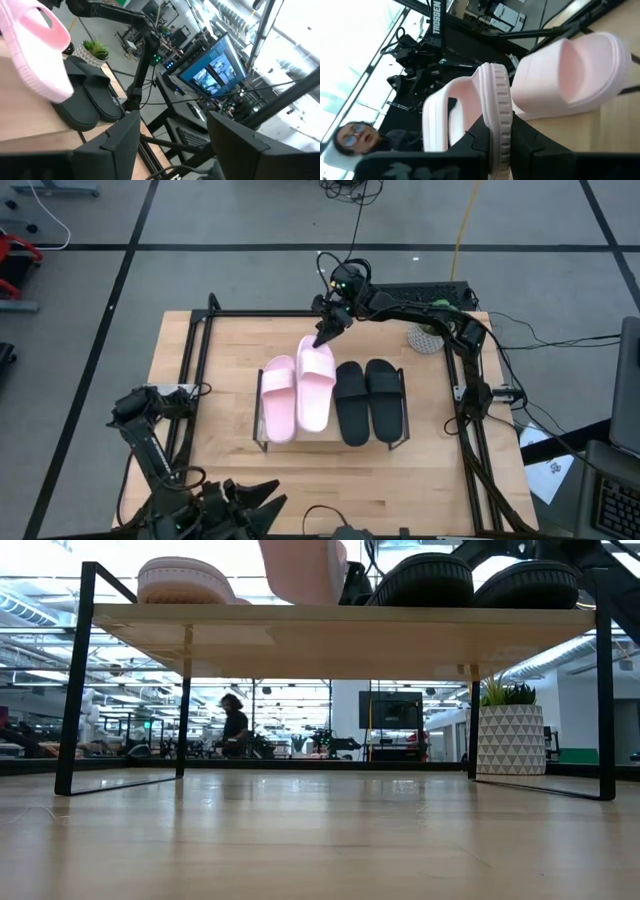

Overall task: Pick and place slides into the shelf
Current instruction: Put the pink slipper on the shelf

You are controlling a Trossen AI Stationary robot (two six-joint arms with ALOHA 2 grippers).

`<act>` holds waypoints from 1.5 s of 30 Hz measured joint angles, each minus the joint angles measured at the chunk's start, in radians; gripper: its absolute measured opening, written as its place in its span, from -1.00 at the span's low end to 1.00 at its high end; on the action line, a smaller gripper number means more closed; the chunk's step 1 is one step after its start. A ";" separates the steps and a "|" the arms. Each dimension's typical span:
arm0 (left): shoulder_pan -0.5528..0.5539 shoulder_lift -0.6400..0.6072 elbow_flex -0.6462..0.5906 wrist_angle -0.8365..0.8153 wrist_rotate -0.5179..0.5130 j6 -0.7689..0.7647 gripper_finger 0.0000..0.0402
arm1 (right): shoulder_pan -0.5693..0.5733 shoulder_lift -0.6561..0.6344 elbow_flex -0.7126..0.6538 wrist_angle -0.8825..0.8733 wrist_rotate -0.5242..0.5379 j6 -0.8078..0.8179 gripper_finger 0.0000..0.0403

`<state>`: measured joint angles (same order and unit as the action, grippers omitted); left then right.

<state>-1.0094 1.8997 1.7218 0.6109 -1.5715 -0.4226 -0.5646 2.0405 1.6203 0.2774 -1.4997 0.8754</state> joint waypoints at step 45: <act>-0.006 -0.121 0.000 -0.007 0.000 0.342 0.12 | 0.028 -0.025 0.030 -0.702 0.217 -0.603 -0.87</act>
<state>-1.0157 1.7782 1.7218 0.6037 -1.5715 -0.0803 -0.5366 2.0151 1.6501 -0.4251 -1.2824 0.2726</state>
